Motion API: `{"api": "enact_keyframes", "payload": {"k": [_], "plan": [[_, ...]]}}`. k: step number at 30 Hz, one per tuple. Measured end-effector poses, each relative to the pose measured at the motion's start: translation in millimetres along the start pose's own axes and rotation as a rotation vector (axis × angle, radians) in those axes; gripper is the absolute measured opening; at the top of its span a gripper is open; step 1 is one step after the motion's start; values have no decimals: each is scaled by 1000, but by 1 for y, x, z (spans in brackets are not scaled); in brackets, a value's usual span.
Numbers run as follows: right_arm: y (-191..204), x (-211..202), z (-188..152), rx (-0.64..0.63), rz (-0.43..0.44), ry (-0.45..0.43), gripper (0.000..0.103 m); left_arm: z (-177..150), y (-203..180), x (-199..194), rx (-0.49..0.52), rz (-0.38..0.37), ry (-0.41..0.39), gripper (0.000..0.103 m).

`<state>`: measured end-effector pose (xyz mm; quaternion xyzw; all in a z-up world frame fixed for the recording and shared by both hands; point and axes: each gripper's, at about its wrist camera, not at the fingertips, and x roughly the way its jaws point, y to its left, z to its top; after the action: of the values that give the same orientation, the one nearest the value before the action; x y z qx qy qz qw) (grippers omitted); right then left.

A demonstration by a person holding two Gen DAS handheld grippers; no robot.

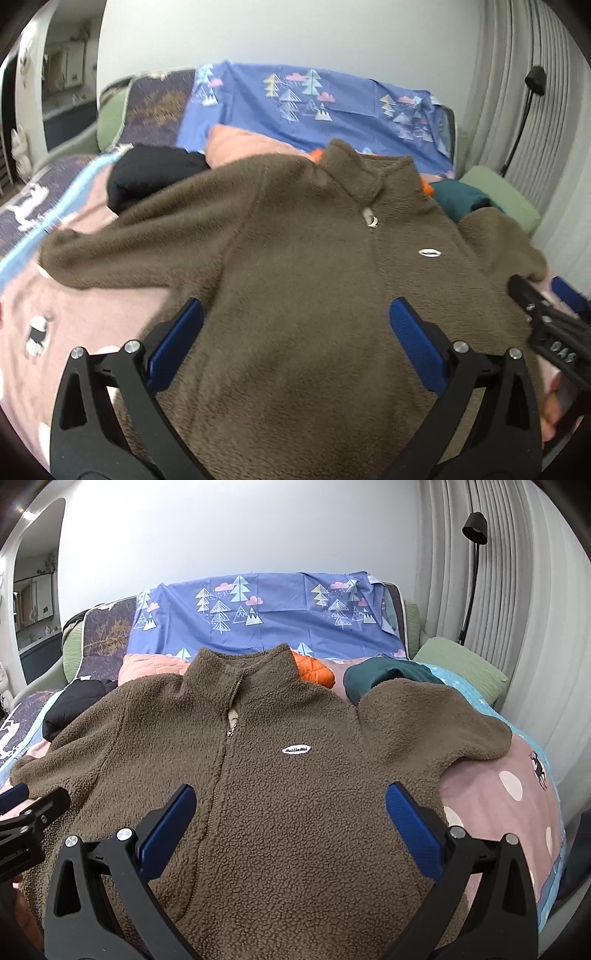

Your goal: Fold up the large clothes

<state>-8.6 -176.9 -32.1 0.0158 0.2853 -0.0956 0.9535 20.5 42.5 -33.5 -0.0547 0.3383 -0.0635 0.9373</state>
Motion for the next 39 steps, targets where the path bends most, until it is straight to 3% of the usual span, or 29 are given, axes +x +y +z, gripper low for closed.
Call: {"api": "enact_keyframes", "payload": {"k": [15,39], "plan": [[2,11,-2,17,-3,40,102,-6,-4,7,50,-47,21,101],[5,11,-12,1,18,39,102,-15,-4,7,71,12,45,101]]}}
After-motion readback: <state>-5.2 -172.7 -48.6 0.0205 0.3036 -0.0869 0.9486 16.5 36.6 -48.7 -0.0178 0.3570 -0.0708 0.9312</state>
